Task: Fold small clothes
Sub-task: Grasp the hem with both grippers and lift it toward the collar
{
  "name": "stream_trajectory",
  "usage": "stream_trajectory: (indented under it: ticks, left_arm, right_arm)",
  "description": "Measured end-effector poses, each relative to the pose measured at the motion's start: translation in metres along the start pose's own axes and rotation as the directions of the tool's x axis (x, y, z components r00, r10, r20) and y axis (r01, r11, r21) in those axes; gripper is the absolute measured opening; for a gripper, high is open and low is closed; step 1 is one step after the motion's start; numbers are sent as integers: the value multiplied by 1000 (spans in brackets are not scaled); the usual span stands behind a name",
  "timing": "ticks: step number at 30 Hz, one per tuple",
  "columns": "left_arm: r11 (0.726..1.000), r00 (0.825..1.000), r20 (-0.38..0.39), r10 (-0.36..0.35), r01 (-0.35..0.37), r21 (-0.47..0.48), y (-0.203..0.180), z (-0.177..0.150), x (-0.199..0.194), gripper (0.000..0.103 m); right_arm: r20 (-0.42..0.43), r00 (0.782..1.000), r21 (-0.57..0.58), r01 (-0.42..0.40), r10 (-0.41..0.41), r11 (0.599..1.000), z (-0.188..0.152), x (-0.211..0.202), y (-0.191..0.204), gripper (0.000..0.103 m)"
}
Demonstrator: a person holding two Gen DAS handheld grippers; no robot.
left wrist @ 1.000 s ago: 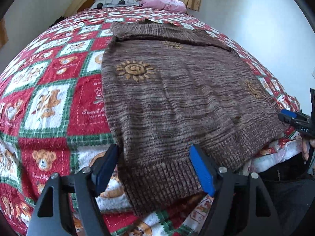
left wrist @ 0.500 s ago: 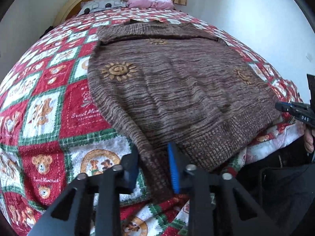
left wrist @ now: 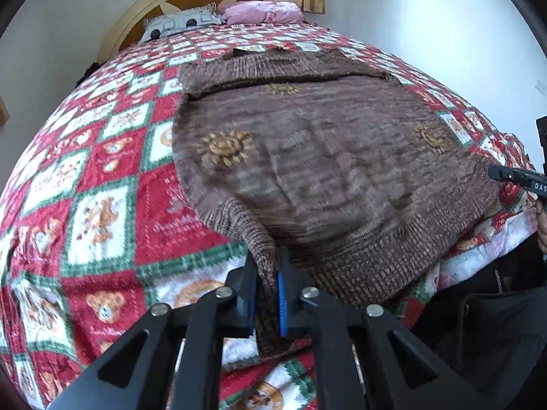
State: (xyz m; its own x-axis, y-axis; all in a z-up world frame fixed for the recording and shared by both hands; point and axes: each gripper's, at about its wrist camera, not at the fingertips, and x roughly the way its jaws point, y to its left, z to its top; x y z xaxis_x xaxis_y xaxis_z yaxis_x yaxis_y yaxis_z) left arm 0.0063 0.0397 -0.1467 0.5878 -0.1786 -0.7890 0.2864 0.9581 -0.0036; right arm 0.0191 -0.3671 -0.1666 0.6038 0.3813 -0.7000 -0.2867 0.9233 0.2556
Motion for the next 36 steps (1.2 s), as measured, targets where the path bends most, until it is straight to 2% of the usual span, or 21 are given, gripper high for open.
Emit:
stream_trajectory:
  ticks: [12,25,36]
  left_arm:
    - [999,998,55,38,-38,12,18,36,-2,10]
    - [999,998,52,39,-40,33,30,65,9,10]
    - [998,997,72,37,-40,42,46,101,15,10]
  right_arm:
    - [57,998,15,-42,41,999,33,1,-1,5]
    - [104,992,39,-72,67,997,74,9,-3,5]
    - [129,988,0,-81,80,997,122,27,9,5]
